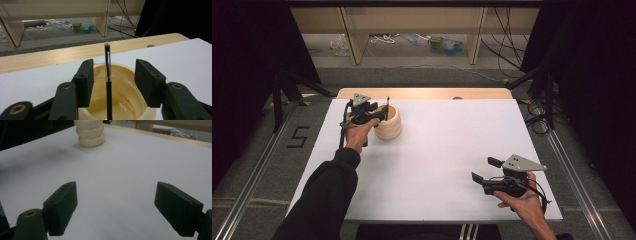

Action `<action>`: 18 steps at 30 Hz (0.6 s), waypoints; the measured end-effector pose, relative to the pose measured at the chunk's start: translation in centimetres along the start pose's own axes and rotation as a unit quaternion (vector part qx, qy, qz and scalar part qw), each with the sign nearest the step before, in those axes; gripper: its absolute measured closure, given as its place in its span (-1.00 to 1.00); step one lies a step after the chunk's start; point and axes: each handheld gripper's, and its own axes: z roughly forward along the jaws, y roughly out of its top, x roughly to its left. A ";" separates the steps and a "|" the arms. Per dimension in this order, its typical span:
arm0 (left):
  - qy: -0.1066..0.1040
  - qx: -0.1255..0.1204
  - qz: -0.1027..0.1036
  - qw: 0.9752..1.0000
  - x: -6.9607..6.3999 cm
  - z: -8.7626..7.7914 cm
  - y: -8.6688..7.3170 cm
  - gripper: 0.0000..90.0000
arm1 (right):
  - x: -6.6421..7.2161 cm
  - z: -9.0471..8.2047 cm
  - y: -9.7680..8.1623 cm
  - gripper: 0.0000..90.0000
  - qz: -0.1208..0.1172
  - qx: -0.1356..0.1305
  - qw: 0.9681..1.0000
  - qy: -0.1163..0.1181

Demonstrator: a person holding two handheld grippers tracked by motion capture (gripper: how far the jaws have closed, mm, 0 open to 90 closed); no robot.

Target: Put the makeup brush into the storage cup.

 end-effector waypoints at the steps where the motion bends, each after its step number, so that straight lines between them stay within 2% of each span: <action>1: -0.004 -0.001 -0.001 1.000 0.0 0.0 0.0 0.05 | 0.0 0.1 0.0 -0.57 0.001 -0.006 1.000 0.002; 4: -0.012 0.004 -0.006 1.000 -0.1 -0.2 0.0 -0.07 | 0.0 0.1 0.0 -0.57 0.003 -0.006 1.000 0.005; 10: -0.019 0.009 -0.001 1.000 -0.7 -0.6 0.3 -0.33 | 0.1 0.1 0.0 -0.58 0.010 0.000 1.000 0.006; 12: -0.024 0.007 0.005 1.000 -1.0 -0.9 0.4 -0.38 | 0.1 0.1 0.0 -0.58 0.010 -0.001 1.000 0.006; 14: -0.028 0.005 0.002 1.000 -1.2 -1.2 0.5 -0.44 | 0.0 0.1 0.0 -0.59 0.002 -0.007 1.000 0.003; 18: -0.034 -0.001 -0.001 0.999 -1.4 -2.0 0.7 -0.55 | 0.0 0.1 0.0 -0.59 0.009 -0.003 1.000 0.005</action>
